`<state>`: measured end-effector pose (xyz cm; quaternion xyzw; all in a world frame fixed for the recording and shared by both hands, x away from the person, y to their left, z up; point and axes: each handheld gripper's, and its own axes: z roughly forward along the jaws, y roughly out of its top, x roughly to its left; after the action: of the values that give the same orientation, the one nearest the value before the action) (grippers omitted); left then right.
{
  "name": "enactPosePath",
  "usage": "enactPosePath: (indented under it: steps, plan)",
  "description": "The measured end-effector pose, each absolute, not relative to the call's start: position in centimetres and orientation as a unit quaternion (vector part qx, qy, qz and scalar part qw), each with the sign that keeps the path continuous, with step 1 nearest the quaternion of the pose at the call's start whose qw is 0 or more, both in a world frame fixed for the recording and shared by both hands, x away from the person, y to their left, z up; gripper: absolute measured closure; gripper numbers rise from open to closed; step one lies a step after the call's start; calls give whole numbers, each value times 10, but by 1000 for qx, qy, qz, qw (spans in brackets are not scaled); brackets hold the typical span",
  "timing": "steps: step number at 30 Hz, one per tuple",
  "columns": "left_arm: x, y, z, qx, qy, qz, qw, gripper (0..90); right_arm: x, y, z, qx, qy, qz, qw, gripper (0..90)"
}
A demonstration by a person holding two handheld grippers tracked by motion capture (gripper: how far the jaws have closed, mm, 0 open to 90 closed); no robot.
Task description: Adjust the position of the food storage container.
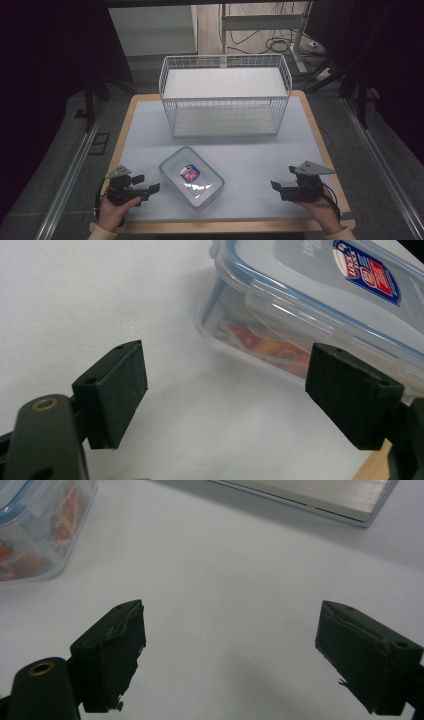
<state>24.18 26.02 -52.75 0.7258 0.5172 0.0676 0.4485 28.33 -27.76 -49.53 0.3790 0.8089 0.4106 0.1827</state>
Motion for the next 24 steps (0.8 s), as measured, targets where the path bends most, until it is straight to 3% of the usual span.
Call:
enactPosePath:
  steps: [4,6,11,13,14,15,24]
  plan:
    - [241,262,-526,725,516,63,453,179,282,-282,-495,382,808,408,187,128]
    - [239,261,-523,729,507,61,455,254,280,-281,-494,383,806,408,192,129]
    - [232,255,-515,755,482,79,437,692,277,-280,-493,381,807,406,199,129]
    - [228,251,-512,770,461,73,435,814,277,-280,-493,382,807,404,200,129]
    - [226,247,-511,781,442,63,436,814,278,-281,-493,383,807,403,201,129]
    - [224,244,-511,785,436,56,437,874,279,-281,-495,387,807,399,200,129]
    - [214,197,-508,823,354,3,444,900,280,-282,-496,396,804,397,199,129]
